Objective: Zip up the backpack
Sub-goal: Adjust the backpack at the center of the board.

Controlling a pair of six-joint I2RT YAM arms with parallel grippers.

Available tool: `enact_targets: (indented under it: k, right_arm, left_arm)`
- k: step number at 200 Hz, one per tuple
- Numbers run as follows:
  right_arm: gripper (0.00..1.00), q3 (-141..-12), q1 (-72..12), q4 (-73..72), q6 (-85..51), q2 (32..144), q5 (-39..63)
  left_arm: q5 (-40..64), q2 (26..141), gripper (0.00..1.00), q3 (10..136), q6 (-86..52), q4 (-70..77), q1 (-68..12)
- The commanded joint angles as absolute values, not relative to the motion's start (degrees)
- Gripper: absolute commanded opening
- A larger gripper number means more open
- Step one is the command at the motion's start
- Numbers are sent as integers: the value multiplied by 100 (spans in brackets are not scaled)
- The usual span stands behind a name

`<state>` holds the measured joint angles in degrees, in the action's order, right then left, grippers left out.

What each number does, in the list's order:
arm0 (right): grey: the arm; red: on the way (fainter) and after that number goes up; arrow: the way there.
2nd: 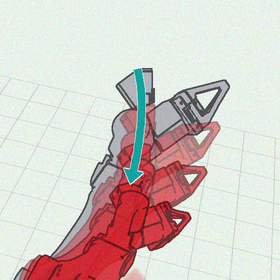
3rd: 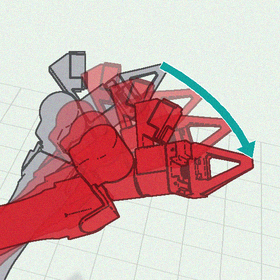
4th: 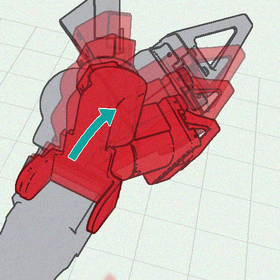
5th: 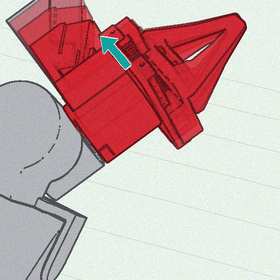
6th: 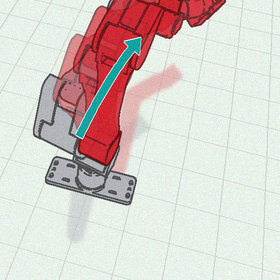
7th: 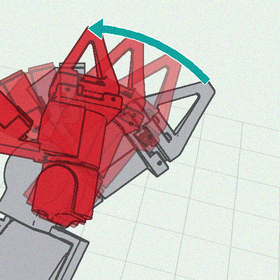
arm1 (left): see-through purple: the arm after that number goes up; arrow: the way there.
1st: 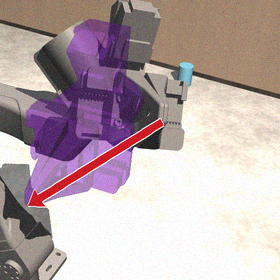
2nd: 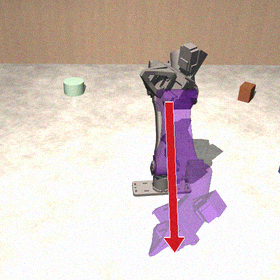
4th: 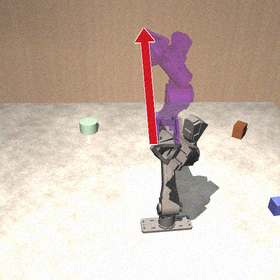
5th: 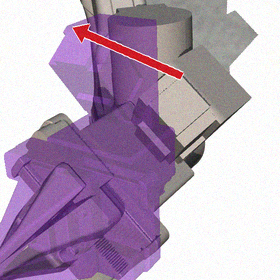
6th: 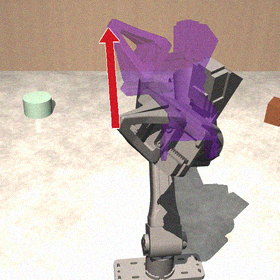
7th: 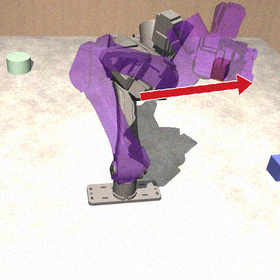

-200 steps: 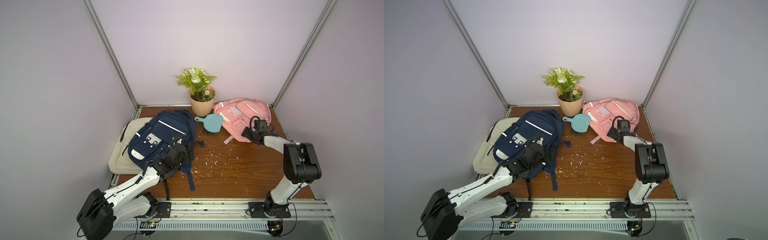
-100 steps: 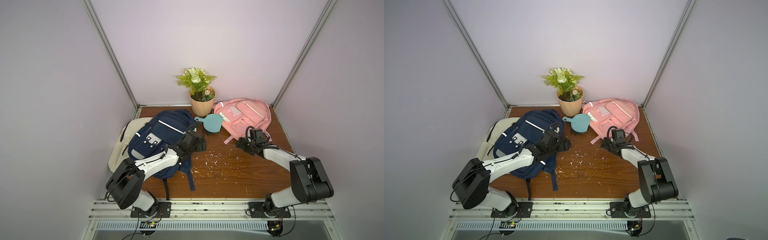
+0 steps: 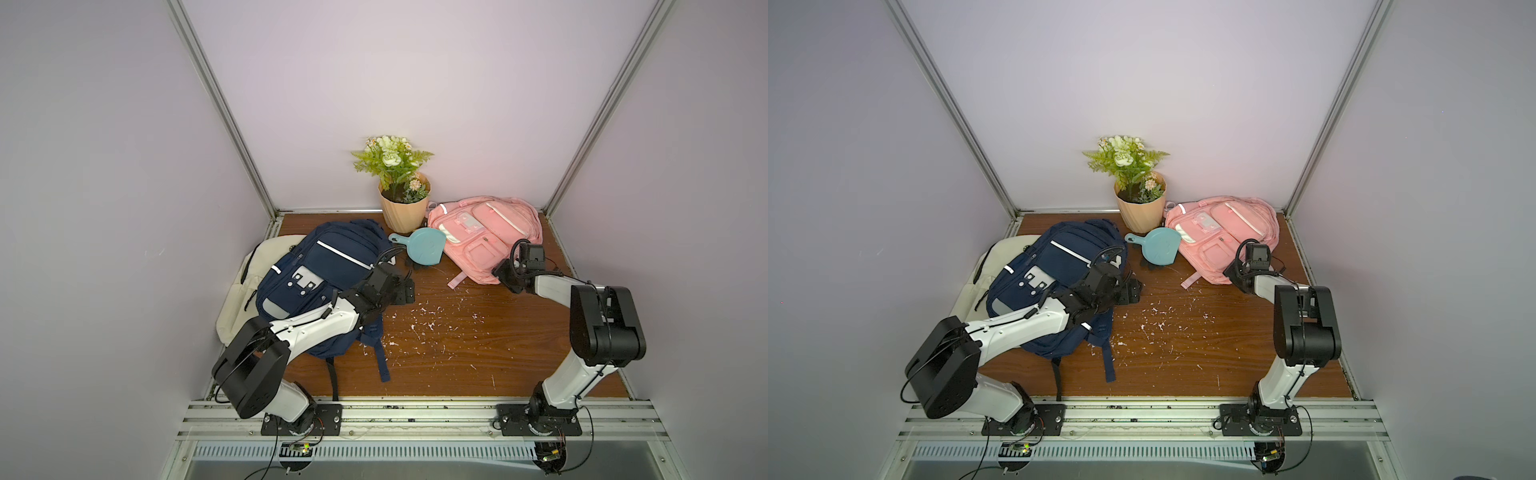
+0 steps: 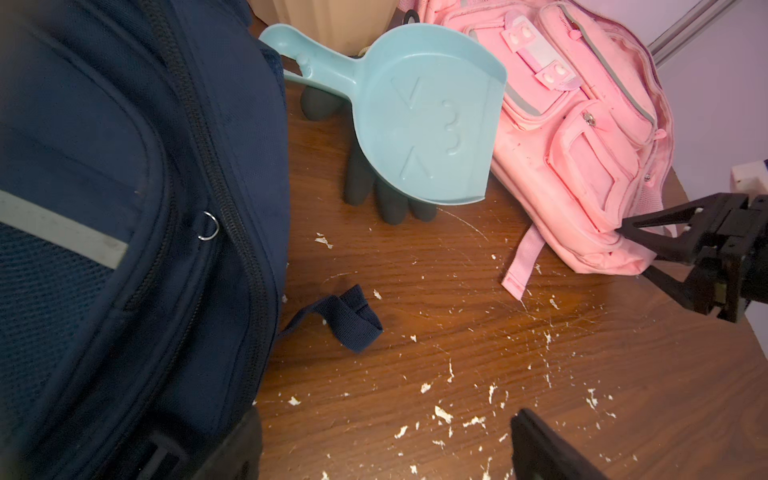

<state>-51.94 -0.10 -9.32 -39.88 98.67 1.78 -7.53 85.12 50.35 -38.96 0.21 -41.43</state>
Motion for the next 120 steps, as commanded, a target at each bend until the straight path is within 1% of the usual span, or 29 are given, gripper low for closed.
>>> enact_targets:
  k: [1, 10, 22, 51, 69, 87, 108, 120]
  right_arm:
    - [23, -4841, -193, -924, -4126, 9501, 144]
    - [11, -4702, -301, -875, -4143, 9335, 39]
    - [0, -4388, -458, -934, -4297, 9032, -13]
    - [0, -3297, -1036, -1364, -5044, 7969, -206]
    - [0, -2854, -1666, -1137, -5509, 7184, -890]
    - [0, -2453, -2209, -916, -6086, 6431, -1498]
    - [0, -2110, -2472, -597, -6496, 5678, -1870]
    - [2, -1986, -2525, -523, -6472, 5375, -1907]
  left_arm:
    - [-706, 8441, 94, 4994, -3942, 74, -4216]
    - [-665, 8509, 94, 5027, -3951, 109, -4226]
    - [-575, 8641, 93, 5117, -3953, 142, -4242]
    - [-527, 9105, 93, 5604, -3872, 95, -4493]
    - [-377, 9534, 93, 5962, -3889, 97, -4639]
    - [-59, 9961, 93, 6075, -4085, 465, -4665]
    - [238, 10515, 92, 6351, -4232, 623, -4684]
    - [401, 10756, 92, 6503, -4284, 743, -4721]
